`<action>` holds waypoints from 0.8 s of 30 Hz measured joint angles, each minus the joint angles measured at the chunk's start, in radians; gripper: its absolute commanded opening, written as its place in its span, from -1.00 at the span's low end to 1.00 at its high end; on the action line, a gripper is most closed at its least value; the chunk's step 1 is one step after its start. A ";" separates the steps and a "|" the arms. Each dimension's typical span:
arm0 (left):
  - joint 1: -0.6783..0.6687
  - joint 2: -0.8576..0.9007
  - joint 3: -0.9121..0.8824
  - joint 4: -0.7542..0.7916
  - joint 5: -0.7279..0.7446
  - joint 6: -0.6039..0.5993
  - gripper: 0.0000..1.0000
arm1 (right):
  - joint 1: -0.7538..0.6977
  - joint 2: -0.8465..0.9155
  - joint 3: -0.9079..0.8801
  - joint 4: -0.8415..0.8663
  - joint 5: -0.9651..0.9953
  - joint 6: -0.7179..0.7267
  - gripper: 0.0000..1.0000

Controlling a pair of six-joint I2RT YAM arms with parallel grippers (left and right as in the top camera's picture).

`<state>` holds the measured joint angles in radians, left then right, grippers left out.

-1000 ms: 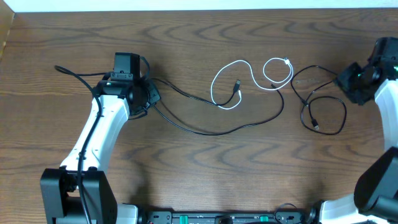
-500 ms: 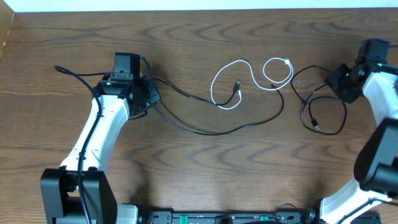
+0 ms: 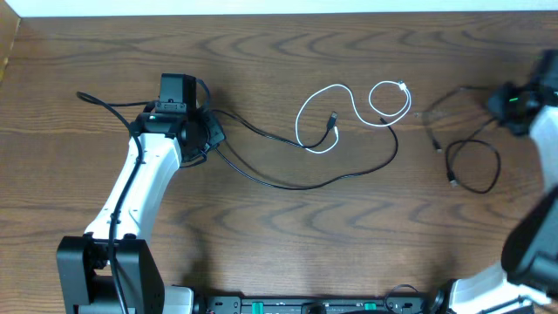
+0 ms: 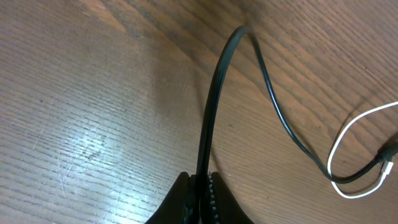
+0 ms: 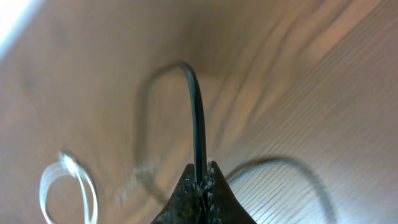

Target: Untangle cables

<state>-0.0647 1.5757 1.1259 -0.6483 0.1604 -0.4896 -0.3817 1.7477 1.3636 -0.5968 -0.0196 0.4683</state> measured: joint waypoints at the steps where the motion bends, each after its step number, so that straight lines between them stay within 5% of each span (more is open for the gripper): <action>1: 0.000 0.000 0.000 0.000 0.000 0.000 -0.85 | -0.020 -0.031 0.016 0.014 0.023 -0.006 -0.98; 10: 0.000 0.000 0.000 -0.002 0.000 0.000 -0.85 | -0.134 -0.259 0.098 0.149 0.132 -0.025 -0.98; 24: 0.000 0.000 0.000 -0.026 0.000 0.000 -0.85 | -0.134 -0.100 0.097 0.042 0.186 -0.080 -0.98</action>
<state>-0.0647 1.5757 1.1259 -0.6746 0.1604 -0.4896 -0.5159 1.6478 1.4601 -0.5552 0.1661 0.3882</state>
